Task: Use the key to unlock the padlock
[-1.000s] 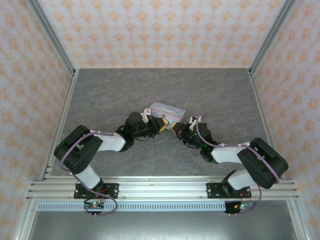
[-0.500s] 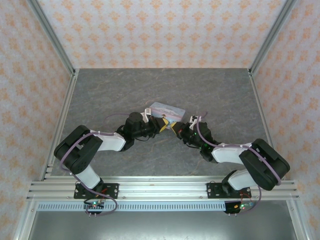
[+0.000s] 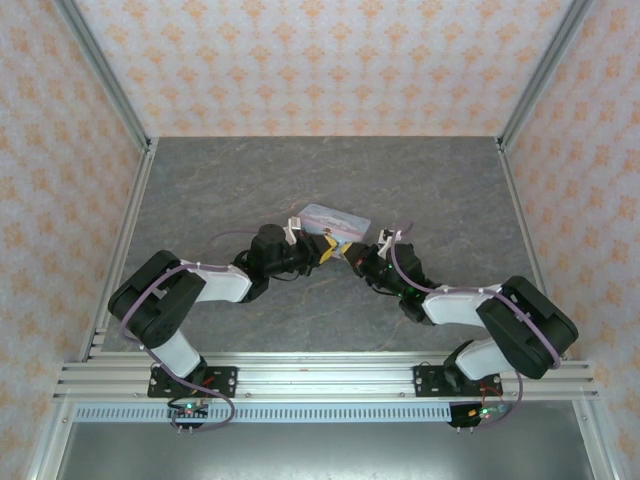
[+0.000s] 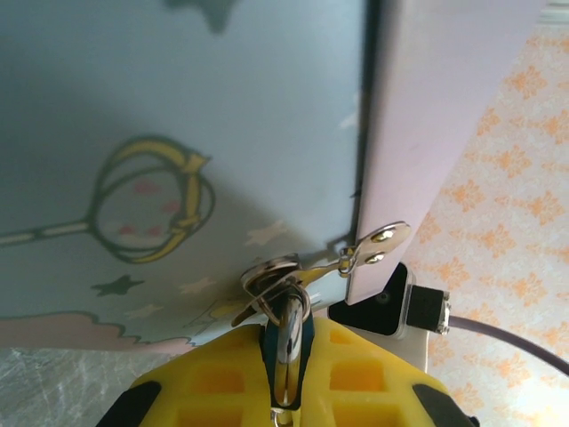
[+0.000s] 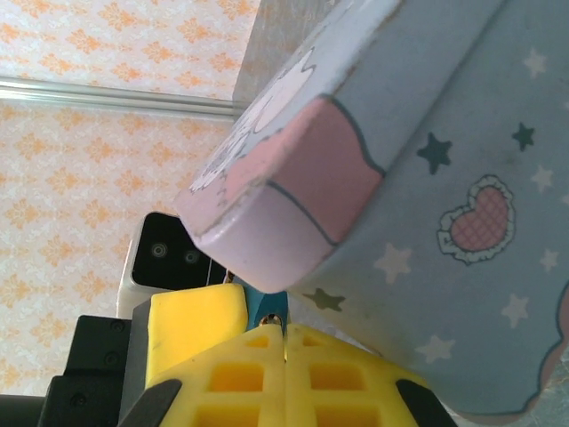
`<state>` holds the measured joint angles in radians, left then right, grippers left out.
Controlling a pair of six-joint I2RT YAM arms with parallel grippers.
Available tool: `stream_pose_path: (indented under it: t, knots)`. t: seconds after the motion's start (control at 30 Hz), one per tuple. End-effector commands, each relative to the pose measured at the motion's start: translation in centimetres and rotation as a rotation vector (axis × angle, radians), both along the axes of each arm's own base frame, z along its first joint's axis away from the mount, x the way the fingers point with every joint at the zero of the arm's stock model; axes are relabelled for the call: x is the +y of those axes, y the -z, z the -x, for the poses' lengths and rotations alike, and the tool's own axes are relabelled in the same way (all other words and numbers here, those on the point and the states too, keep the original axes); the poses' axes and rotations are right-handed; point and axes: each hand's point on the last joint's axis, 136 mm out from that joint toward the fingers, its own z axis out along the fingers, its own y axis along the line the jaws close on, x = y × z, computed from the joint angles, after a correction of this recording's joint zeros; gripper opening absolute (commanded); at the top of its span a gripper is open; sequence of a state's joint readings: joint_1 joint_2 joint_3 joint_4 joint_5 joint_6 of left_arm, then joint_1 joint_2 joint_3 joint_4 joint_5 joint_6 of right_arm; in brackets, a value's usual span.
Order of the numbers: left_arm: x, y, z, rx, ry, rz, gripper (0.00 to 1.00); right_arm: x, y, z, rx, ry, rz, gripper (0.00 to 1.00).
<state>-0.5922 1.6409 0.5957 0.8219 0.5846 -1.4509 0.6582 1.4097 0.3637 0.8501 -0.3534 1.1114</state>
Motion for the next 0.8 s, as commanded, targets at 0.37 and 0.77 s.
stream_pose_path:
  t: [0.37,0.77]
  knots:
    - [-2.9,-5.4,1.3,-0.128,0.092,0.123,0.0,2.7,-2.1,-1.8,-0.016,-0.048,-0.166,0.0]
    - [-3.3,-5.1,1.9,-0.139,0.122,0.121,0.0,0.6,-2.5,-3.5,-0.017,-0.073,-0.138,0.0]
